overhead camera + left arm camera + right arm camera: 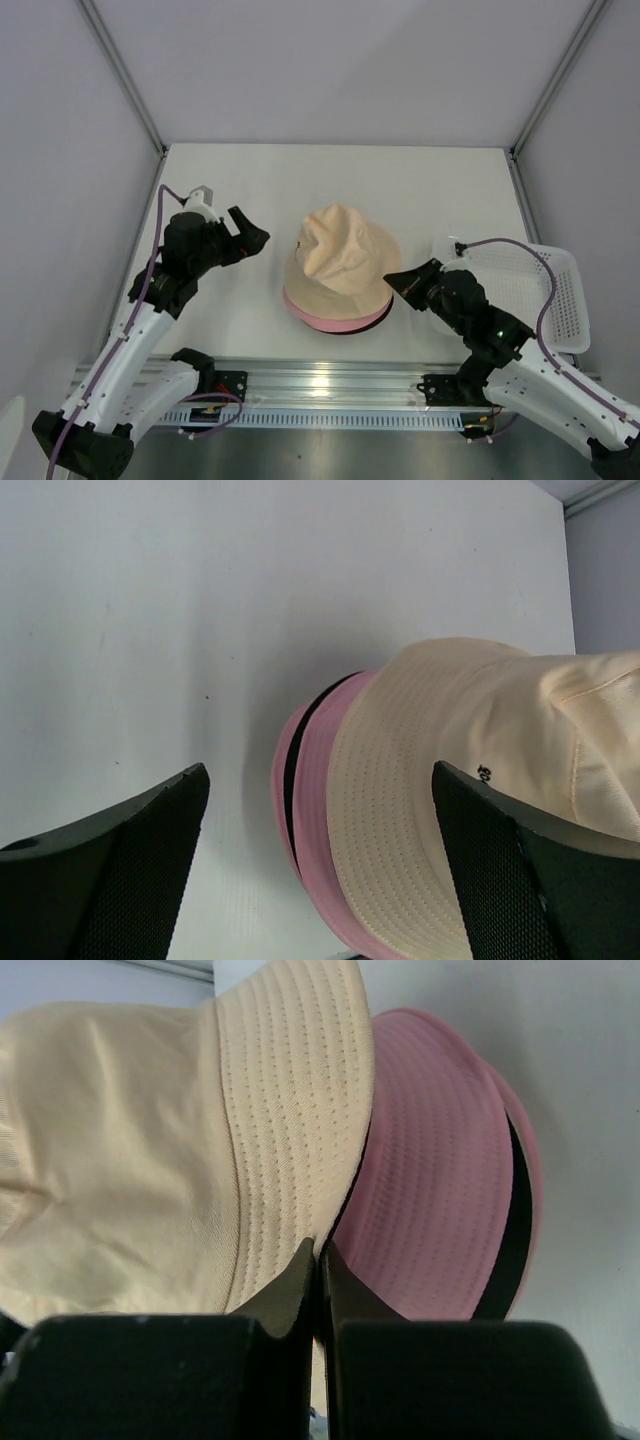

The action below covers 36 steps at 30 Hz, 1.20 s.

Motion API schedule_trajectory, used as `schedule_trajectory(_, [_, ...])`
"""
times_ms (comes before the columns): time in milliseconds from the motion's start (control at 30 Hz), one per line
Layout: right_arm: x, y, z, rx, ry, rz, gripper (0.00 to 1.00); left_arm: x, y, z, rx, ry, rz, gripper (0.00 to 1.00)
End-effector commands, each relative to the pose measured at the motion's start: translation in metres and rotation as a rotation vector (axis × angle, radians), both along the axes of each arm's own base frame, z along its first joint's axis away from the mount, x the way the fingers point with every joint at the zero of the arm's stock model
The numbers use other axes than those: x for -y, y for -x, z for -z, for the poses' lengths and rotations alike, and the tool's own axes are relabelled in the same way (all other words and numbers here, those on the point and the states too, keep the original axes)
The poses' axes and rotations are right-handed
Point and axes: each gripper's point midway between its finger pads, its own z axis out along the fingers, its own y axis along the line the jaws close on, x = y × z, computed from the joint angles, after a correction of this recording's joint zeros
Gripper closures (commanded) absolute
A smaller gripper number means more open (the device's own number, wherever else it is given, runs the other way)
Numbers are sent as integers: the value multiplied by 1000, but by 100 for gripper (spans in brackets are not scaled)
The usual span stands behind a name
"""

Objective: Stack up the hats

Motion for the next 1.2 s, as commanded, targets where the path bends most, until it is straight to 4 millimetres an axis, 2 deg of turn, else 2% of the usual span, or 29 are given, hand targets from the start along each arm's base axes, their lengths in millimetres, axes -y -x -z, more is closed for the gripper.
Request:
schedule_trajectory(0, [-1,-7,15,19,47,23,100,22,-4,-3,4,99,78,6])
schedule_trajectory(167, [-5,-3,39,-30,77,4,100,37,-4,3,-22,144,149,6])
schedule_trajectory(233, [-8,1,39,-31,69,-20,100,42,-2,3,-23,158,178,6])
schedule_trajectory(333, [-4,3,30,-17,103,-35,80,49,0,-3,-14,180,214,6])
schedule_trajectory(367, [-2,3,26,-8,119,-32,58,50,0,-3,-17,183,220,7])
schedule_trajectory(400, [2,1,10,31,137,-31,45,51,0,-4,-17,186,223,7])
schedule_trajectory(433, [9,2,9,27,178,-26,36,50,0,-3,-23,185,221,6])
schedule_trajectory(467, [14,0,2,34,195,-11,28,50,0,1,-39,184,218,7])
schedule_trajectory(567, [34,-10,-25,78,250,25,18,49,1,10,-78,188,197,7])
schedule_trajectory(600, [36,-11,-31,82,253,10,16,49,1,13,-89,189,194,7])
schedule_trajectory(667, [49,-25,-49,118,279,35,15,49,1,18,-113,205,178,8])
schedule_trajectory(733, [48,-33,-56,123,270,3,15,48,3,22,-123,214,168,8])
schedule_trajectory(767, [58,-43,-61,135,276,26,16,48,3,24,-127,216,163,8])
schedule_trajectory(800, [50,-44,-64,140,239,-33,17,48,3,22,-127,218,164,8])
schedule_trajectory(833, [49,-52,-58,118,232,-48,18,48,3,22,-127,218,162,8])
schedule_trajectory(867, [58,-62,-50,93,219,-28,19,48,4,22,-131,220,163,8])
schedule_trajectory(900, [50,-63,-51,98,175,-82,21,49,4,20,-129,223,168,9])
schedule_trajectory(933, [50,-67,-44,82,161,-91,22,49,6,19,-129,225,169,9])
schedule_trajectory(967, [48,-71,-29,38,141,-117,22,49,6,19,-128,227,171,9])
schedule_trajectory(1000, [45,-75,-28,50,132,-127,22,49,7,18,-126,226,170,9])
schedule_trajectory(1067, [40,-80,-17,26,122,-151,22,48,8,17,-119,225,171,9])
schedule_trajectory(1167, [26,-79,-13,32,63,-226,23,48,8,16,-115,222,175,9])
